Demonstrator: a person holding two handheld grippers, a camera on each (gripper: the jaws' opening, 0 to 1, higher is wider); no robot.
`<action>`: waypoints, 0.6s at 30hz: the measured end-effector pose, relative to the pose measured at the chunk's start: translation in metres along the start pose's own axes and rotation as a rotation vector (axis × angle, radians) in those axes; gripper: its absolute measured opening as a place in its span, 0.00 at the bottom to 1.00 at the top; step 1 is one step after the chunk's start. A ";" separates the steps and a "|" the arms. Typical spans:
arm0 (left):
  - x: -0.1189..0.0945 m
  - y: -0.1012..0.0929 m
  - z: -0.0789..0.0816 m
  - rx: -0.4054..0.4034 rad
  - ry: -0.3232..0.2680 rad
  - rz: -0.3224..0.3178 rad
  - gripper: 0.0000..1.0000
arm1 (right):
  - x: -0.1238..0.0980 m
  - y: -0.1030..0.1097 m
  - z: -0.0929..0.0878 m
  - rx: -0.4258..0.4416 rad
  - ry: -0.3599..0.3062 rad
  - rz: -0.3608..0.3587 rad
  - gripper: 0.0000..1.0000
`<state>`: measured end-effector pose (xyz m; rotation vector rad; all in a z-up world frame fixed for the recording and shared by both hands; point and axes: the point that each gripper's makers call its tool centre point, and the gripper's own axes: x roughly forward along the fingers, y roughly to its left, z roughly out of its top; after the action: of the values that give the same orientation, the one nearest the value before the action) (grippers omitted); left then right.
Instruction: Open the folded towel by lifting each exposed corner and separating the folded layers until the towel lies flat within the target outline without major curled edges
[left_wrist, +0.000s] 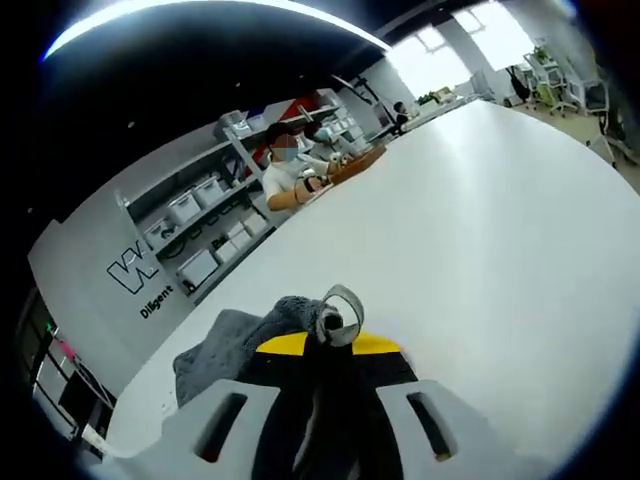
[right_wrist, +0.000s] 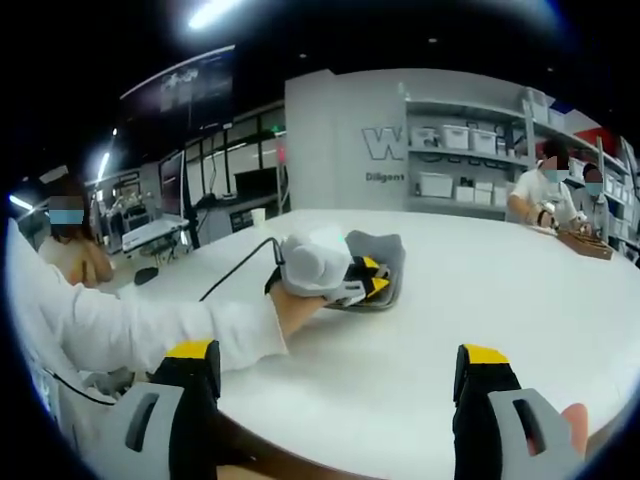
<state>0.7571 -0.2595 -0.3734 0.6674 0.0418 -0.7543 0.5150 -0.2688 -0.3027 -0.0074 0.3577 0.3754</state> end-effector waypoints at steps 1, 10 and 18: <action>0.000 -0.001 0.000 -0.004 0.000 -0.009 0.10 | 0.000 0.000 0.000 0.000 0.000 0.000 0.97; -0.012 -0.001 0.002 -0.081 -0.016 -0.080 0.04 | 0.000 0.000 0.000 0.003 -0.001 0.000 0.97; -0.029 0.023 0.003 -0.164 -0.031 -0.111 0.04 | 0.000 0.001 -0.001 0.000 0.004 0.000 0.97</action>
<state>0.7500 -0.2310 -0.3513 0.4995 0.1119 -0.8586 0.5149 -0.2682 -0.3034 -0.0085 0.3616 0.3752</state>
